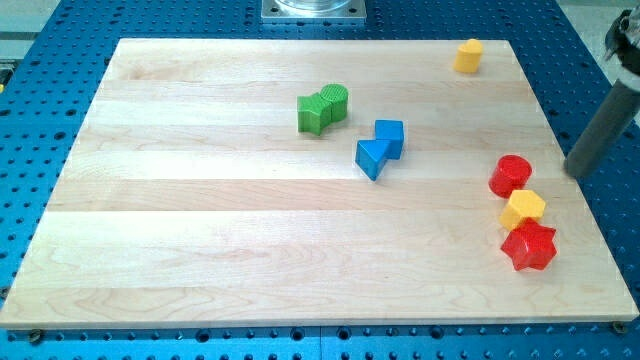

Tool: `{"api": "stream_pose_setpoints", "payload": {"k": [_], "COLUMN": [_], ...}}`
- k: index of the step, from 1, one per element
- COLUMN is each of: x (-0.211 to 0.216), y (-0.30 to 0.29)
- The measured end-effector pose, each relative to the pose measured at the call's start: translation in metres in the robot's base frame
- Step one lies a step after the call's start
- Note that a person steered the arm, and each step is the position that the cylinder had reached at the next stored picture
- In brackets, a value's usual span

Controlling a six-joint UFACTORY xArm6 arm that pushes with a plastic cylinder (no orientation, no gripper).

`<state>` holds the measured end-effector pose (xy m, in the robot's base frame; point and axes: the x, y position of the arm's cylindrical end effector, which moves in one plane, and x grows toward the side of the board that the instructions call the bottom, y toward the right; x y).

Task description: Place red star to the left of hexagon

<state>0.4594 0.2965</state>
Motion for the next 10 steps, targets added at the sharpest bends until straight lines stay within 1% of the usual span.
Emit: {"api": "stream_pose_setpoints", "payload": {"k": [1, 2, 3, 4, 5, 6, 7, 8, 9, 10], "x": [0.010, 0.015, 0.044, 0.054, 0.111, 0.158, 0.134, 0.121, 0.111, 0.112], "y": [-0.085, -0.189, -0.316, -0.313, -0.224, -0.125, -0.040, -0.062, -0.143, -0.152]}}
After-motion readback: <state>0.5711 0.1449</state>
